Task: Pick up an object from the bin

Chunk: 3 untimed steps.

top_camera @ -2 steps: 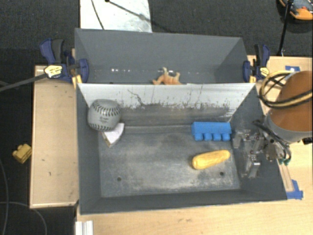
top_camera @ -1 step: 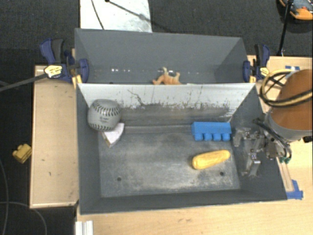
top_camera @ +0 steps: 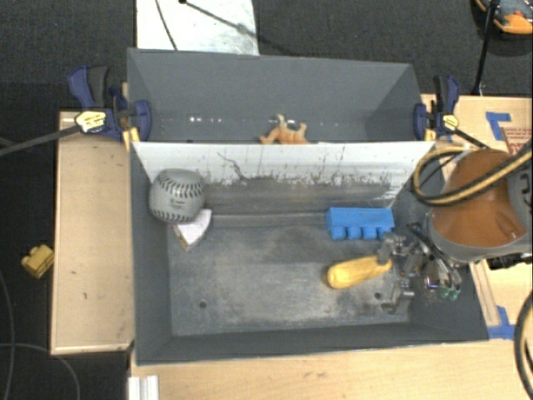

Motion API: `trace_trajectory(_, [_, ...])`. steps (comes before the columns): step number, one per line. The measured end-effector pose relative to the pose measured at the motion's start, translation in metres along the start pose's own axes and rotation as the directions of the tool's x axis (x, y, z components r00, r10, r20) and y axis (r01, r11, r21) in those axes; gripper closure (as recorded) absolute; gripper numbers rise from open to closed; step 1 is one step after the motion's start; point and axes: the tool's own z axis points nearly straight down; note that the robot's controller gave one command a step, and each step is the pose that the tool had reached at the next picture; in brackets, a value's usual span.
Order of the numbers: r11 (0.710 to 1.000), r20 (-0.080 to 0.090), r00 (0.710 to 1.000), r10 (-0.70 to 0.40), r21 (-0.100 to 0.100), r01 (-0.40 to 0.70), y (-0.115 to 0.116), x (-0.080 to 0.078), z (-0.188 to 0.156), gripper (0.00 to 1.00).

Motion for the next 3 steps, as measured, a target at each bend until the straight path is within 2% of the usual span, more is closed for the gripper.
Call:
trace_trajectory(1, [1.0,-0.005,1.0,0.023,0.0,-0.023,0.01,-0.002,0.001,0.0])
trace_trajectory(2, [0.995,-0.004,0.995,0.102,-0.001,-0.102,0.026,0.002,-0.013,0.0])
trace_trajectory(3, [0.994,0.005,0.994,0.109,0.001,-0.109,0.029,0.006,0.025,0.0])
